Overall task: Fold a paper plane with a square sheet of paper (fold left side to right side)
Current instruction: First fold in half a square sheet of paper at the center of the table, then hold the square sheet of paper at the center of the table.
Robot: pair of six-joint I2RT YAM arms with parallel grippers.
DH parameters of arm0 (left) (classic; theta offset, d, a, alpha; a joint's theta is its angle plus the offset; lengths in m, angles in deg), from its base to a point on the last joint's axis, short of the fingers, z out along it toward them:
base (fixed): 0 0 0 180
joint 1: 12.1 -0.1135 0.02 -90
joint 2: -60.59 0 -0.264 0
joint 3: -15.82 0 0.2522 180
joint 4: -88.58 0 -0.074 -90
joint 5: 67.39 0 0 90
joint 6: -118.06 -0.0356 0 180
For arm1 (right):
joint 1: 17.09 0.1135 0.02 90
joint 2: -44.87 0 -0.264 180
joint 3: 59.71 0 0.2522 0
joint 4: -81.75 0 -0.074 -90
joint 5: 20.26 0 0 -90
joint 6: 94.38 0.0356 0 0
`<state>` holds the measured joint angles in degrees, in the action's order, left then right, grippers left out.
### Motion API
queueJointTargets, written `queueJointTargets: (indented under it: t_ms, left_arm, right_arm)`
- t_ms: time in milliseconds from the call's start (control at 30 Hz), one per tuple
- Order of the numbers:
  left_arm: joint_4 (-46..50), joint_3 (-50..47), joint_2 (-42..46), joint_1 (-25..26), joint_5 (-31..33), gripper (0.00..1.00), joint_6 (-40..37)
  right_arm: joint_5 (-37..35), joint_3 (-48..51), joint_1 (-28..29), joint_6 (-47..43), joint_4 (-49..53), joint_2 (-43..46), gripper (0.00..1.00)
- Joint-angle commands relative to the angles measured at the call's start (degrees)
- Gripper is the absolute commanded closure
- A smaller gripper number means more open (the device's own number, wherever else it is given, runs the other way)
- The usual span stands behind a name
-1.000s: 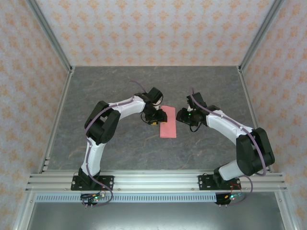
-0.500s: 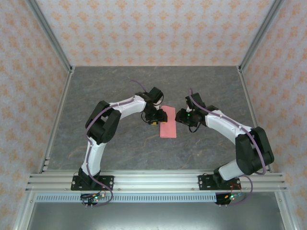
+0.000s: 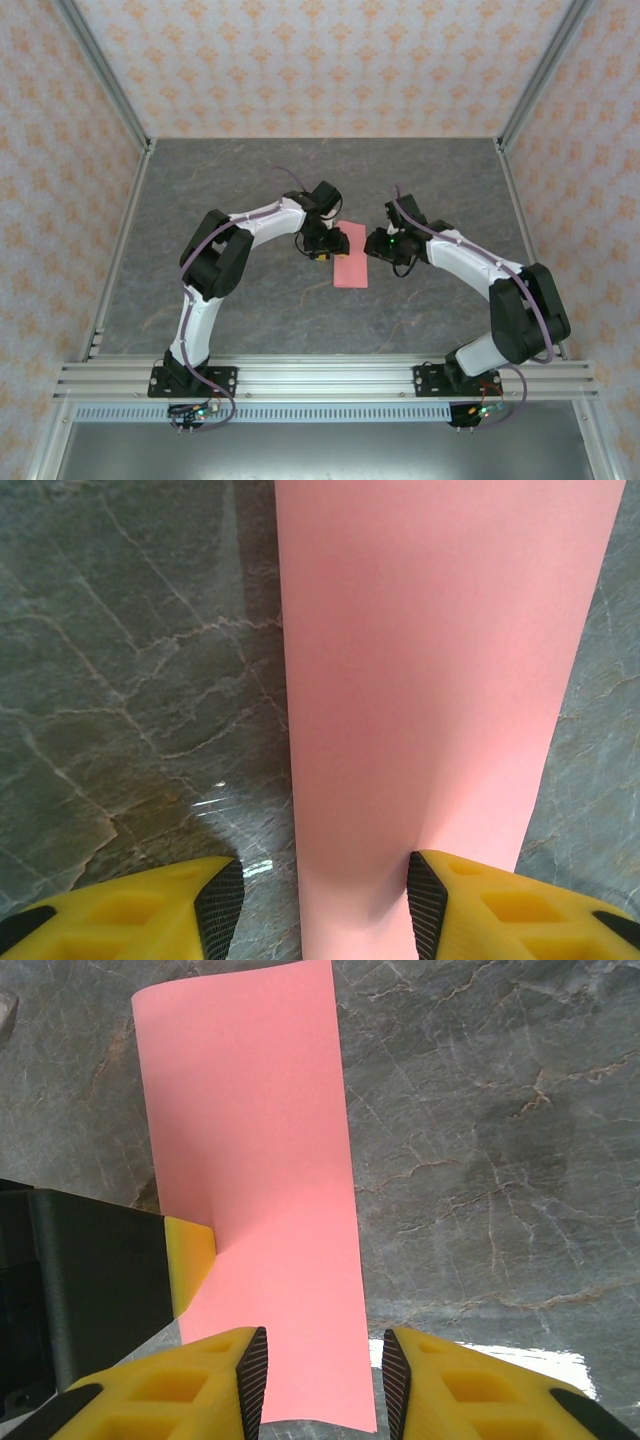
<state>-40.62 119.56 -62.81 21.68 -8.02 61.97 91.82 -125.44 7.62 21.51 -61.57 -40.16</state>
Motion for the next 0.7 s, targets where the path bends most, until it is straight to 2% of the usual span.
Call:
queueJointTargets:
  t_ms: [0, 667]
  left_arm:
    - [-0.17, -1.12, -5.54, 2.34, 0.93, 0.48, -1.25]
    - [0.16, -1.91, -5.45, 2.34, 0.66, 0.48, -2.18]
  right_arm:
    - [-0.32, -0.68, 0.43, 0.31, -0.18, -1.20, 0.62]
    - [0.28, -1.34, 1.16, 0.64, -0.24, -2.94, 0.62]
